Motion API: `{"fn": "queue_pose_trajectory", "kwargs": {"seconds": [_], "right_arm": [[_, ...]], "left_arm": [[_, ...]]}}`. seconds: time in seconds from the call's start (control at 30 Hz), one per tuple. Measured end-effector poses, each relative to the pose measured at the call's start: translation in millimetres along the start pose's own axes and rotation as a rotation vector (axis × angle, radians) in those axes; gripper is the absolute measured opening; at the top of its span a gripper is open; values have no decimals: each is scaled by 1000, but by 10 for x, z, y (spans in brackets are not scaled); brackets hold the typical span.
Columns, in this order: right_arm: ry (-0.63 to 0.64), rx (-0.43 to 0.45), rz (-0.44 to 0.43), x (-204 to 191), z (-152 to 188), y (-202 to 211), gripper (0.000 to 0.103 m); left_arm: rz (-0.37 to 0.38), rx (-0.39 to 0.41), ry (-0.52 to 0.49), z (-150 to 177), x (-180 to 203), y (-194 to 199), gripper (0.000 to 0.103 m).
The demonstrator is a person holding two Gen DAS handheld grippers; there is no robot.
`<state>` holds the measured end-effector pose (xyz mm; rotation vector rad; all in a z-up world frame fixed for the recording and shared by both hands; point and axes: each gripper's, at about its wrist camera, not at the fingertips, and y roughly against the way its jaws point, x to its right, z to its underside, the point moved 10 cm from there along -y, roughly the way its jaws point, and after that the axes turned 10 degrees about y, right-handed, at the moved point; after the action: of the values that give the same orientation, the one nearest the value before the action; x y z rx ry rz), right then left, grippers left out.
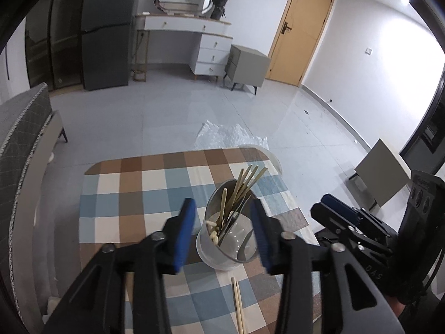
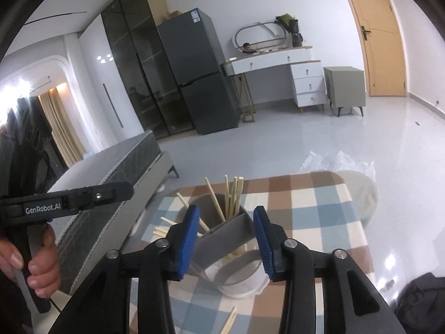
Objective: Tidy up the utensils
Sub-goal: 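Open the left tool over the holder while the right tool opens too, then move both open tools back down to the last two chopsticks on the rug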
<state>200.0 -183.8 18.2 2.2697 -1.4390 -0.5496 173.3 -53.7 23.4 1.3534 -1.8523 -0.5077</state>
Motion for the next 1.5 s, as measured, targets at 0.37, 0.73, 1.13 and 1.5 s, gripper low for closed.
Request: {"fn": "queue_pose_trajectory", "kwargs": {"seconds": [0.37,0.73,1.13,1.5], "right_arm": [[6,94,1,-204,-29,524,66],[-8,68,11,-313,325,727,84],[-17,-15,37,-360,894,722,96],[-34,-162,24,-343,1439,456,96]], "left_arm": [[-81,163,-56,64,76,534,65],[-105,189,-23,333,22,605,81],[-132,158,12,847,-144,442,85],[-155,25,56,1413,-320,19,85]]}}
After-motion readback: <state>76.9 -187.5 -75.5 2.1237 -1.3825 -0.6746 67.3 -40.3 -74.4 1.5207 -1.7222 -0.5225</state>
